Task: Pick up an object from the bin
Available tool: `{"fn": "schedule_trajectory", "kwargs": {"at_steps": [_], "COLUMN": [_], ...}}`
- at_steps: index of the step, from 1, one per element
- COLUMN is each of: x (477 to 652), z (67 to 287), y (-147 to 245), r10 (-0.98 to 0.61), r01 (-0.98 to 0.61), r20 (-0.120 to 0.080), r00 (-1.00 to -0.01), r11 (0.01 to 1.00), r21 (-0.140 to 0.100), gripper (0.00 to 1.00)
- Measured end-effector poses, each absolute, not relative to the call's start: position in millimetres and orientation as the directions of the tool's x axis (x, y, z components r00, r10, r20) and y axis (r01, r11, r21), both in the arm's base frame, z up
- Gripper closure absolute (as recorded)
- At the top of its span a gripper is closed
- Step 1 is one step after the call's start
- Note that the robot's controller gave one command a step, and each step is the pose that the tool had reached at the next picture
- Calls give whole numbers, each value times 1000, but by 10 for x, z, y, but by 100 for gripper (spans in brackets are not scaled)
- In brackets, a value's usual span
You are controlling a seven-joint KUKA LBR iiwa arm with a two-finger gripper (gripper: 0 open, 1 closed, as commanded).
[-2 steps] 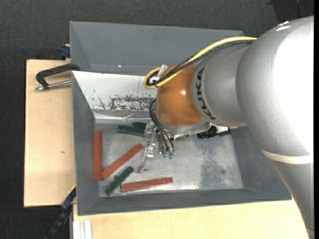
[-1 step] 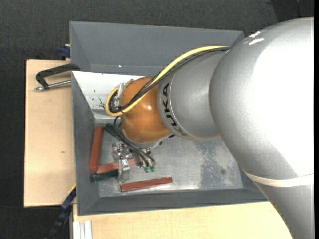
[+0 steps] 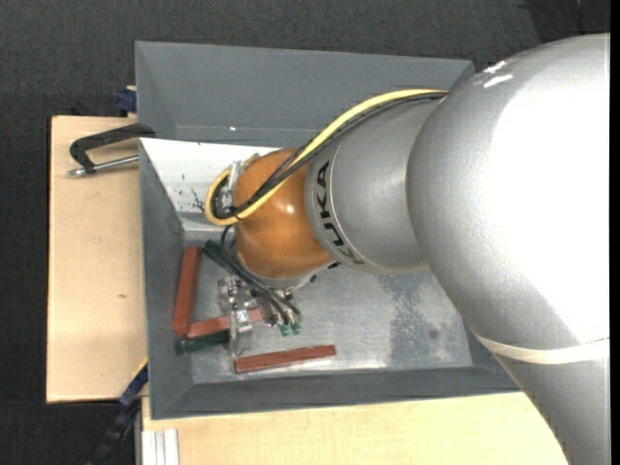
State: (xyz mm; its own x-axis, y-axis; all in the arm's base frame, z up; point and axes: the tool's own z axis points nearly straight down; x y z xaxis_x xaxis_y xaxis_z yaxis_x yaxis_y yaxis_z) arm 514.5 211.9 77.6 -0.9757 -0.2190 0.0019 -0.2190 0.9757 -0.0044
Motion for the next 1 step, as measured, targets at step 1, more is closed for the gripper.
{"fn": "schedule_trajectory", "kwargs": {"at_steps": [1], "x": [5303], "z": [2744], "y": [2022], "r10": [-197], "r01": [-197], "r20": [-13], "r00": [-980], "r11": [980], "r21": [3], "gripper": [100]}}
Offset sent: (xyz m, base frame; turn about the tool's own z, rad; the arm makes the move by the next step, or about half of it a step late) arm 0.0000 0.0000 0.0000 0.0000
